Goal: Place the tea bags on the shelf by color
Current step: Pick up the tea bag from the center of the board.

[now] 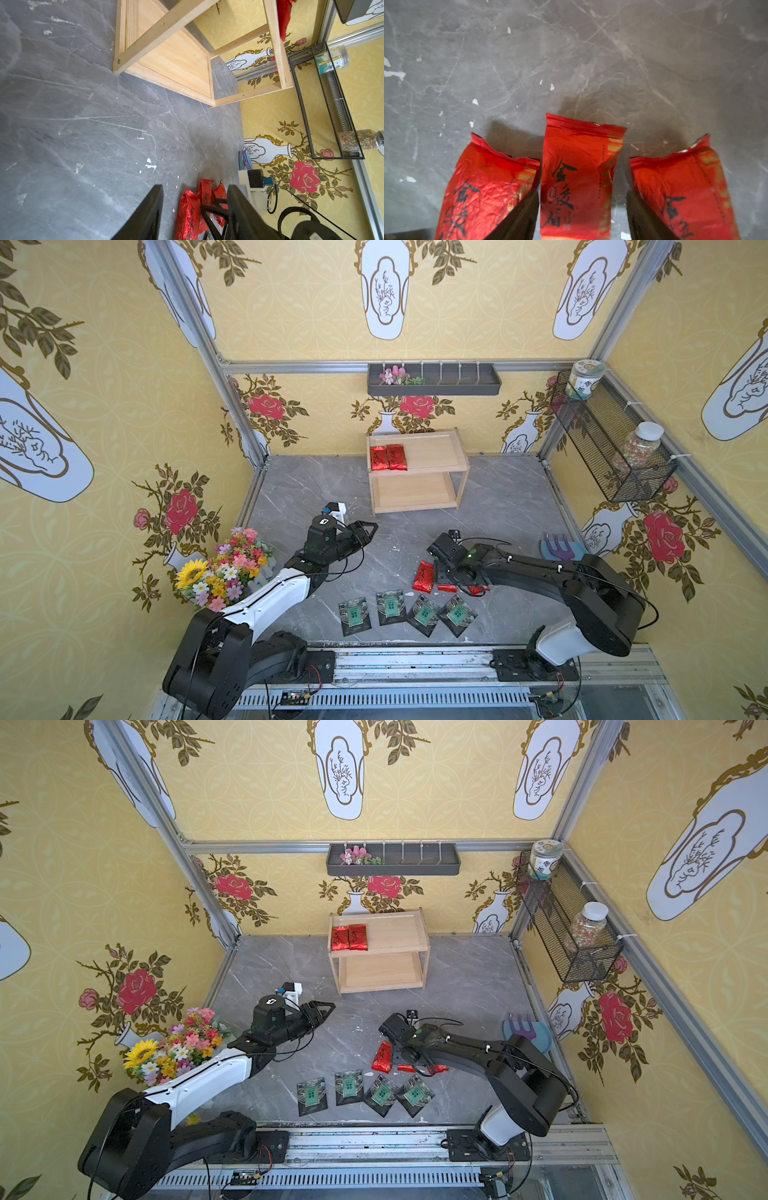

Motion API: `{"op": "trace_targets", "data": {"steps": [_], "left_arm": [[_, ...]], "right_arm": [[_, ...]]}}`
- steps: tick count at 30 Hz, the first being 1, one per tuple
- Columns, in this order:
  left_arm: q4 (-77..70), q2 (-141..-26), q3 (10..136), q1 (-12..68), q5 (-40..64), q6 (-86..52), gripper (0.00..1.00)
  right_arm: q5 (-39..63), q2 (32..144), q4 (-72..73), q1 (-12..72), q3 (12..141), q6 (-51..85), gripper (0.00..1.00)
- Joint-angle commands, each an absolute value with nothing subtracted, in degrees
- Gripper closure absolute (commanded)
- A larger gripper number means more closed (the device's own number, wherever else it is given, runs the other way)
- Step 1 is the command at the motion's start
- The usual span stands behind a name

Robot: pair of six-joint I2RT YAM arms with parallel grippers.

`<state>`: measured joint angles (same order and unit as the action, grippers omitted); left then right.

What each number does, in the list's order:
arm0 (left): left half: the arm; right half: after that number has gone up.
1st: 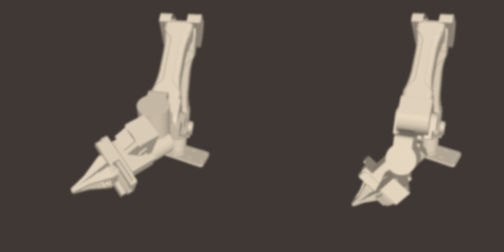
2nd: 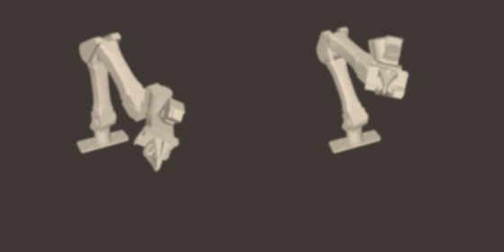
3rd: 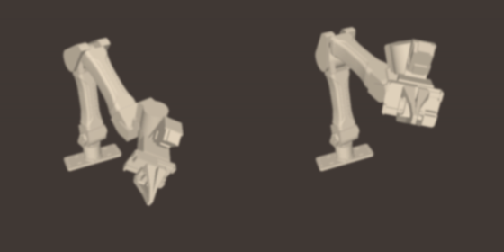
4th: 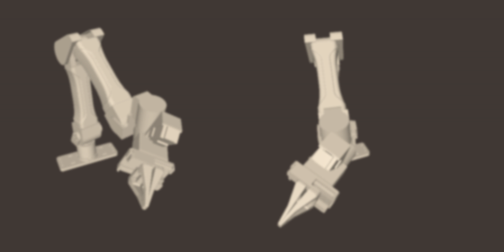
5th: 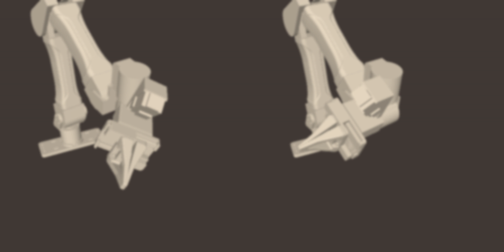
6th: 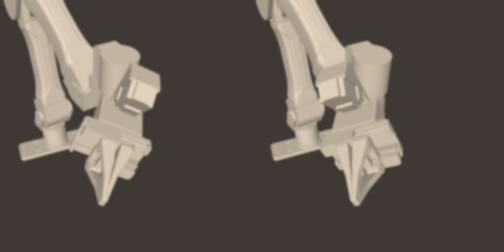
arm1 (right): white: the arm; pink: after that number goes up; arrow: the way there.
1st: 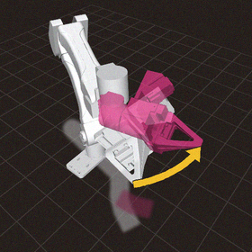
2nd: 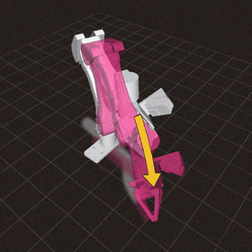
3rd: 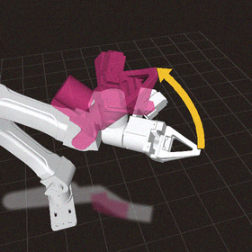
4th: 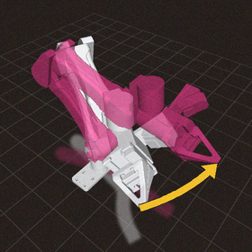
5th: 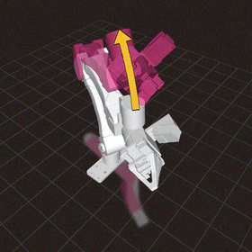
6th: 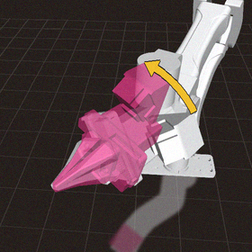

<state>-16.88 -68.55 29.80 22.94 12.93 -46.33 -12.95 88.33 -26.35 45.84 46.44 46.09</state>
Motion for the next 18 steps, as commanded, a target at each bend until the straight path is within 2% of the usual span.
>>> {"op": "trace_targets", "data": {"steps": [1,18], "left_arm": [[-16.69,-68.57,29.36,22.93,13.45,-45.7,0.45],[-16.5,-69.04,29.71,22.98,13.45,-45.44,0.45]], "right_arm": [[-12.93,89.23,-24.61,45.79,46.23,46.28,0.29],[-12.63,92.81,-20.48,44.07,46.23,44.42,0.36]]}}
